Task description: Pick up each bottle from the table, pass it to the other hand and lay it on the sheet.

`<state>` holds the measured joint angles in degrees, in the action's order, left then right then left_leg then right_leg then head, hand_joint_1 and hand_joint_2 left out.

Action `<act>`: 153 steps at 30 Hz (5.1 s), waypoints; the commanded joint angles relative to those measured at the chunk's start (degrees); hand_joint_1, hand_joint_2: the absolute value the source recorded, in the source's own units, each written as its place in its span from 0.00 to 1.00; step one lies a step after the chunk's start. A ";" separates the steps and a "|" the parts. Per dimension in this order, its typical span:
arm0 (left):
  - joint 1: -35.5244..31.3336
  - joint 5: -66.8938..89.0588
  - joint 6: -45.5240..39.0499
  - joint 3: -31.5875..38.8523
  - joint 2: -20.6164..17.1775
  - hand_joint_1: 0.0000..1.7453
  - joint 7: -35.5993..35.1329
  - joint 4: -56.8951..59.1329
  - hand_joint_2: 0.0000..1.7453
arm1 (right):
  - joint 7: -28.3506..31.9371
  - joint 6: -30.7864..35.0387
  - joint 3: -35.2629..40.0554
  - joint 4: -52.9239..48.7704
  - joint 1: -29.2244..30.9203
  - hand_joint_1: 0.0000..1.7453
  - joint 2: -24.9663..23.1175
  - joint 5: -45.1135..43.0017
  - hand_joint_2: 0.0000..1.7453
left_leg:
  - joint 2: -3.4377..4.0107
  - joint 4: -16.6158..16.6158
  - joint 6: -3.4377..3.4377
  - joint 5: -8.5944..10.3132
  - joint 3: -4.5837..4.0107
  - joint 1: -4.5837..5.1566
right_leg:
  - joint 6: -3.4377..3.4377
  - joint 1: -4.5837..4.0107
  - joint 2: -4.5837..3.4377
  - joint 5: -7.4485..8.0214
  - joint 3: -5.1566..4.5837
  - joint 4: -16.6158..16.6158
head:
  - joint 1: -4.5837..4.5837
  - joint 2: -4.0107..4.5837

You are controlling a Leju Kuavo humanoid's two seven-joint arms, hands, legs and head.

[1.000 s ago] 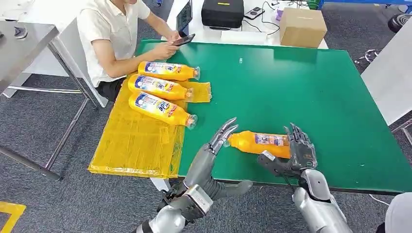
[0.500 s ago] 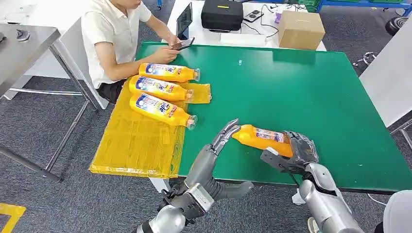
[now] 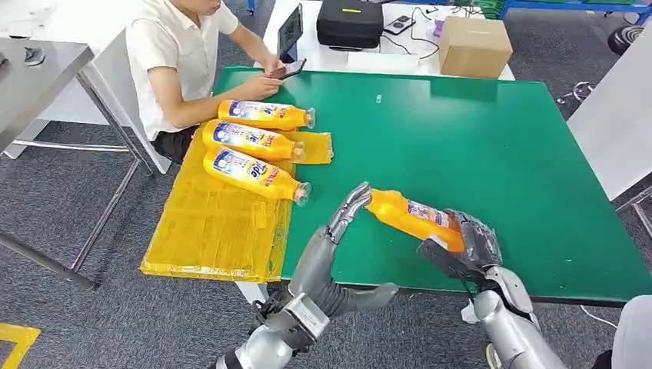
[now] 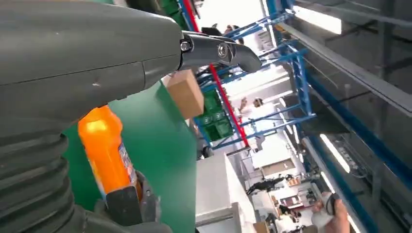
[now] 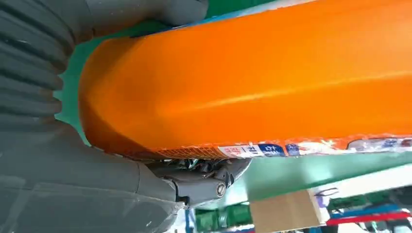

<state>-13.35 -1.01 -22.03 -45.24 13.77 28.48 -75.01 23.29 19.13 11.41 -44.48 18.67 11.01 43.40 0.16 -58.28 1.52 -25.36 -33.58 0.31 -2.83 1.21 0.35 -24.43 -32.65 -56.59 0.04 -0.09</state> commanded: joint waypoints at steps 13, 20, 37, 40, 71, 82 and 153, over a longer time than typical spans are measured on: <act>18.27 -35.53 22.42 12.55 -7.05 0.00 -1.11 -2.30 1.00 | 4.30 4.12 -7.35 -26.79 -14.26 1.00 -12.10 -19.00 1.00 | 0.11 0.05 -0.12 -0.09 -0.62 -0.10 | 0.12 -0.07 -0.17 -0.06 -0.56 -0.04 | 0.00 0.00; 16.21 -34.07 11.52 13.60 -5.85 0.00 -1.89 -1.04 1.00 | 4.92 5.07 -2.27 -32.50 -17.35 1.00 -12.75 -19.25 1.00 | -0.05 0.05 -0.17 -0.11 -0.64 -0.14 | 0.19 -0.12 -0.01 -0.11 -0.51 -0.03 | -0.02 0.00; 9.83 -33.93 15.06 11.57 -3.08 0.00 -2.97 2.75 1.00 | 6.34 -3.12 16.71 -26.38 -13.78 1.00 -13.91 -19.42 1.00 | -0.11 0.05 -0.13 0.00 -0.75 -0.12 | 0.12 -0.09 0.06 -0.04 -0.61 0.00 | -0.02 0.00; 9.70 -33.38 15.12 11.27 -3.16 0.00 -2.67 2.51 1.00 | 6.37 -3.28 17.65 -25.86 -13.55 1.00 -14.10 -19.54 1.00 | -0.09 0.05 -0.14 -0.01 -0.73 -0.12 | 0.14 -0.09 0.04 -0.04 -0.59 0.00 | -0.02 0.00; 8.08 -41.61 20.82 16.71 -2.04 1.00 -3.58 0.89 1.00 | 7.36 -7.34 24.52 -22.94 -13.28 0.00 -13.54 -21.59 1.00 | -0.19 0.08 -0.13 0.02 -0.73 -0.09 | 0.12 -0.07 0.19 -0.08 -0.61 0.01 | -0.02 0.00; 8.59 -29.04 5.18 20.22 -2.69 1.00 0.27 -1.55 1.00 | 10.94 12.20 19.28 -26.12 -18.16 0.00 -14.31 -13.50 0.00 | -0.22 0.08 -0.17 -0.02 -0.65 -0.15 | 0.18 -0.13 0.21 -0.11 -0.50 0.04 | -0.02 0.00; -17.88 34.93 19.77 26.29 -4.45 0.00 -14.38 38.90 1.00 | 16.71 12.70 0.33 -38.02 -19.62 0.00 -17.11 -33.28 0.00 | -0.04 0.10 -0.18 0.12 -0.51 -0.14 | 0.19 -0.12 0.00 0.03 -0.36 0.06 | -0.02 0.00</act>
<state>-32.49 39.76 -5.10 -20.11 8.24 9.98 -35.39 40.02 31.08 10.47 -86.97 -3.06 -7.19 10.51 -0.01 -58.25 1.44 -25.19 -34.32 0.27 -2.80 1.21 0.52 -24.43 -33.23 -56.67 0.02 -0.09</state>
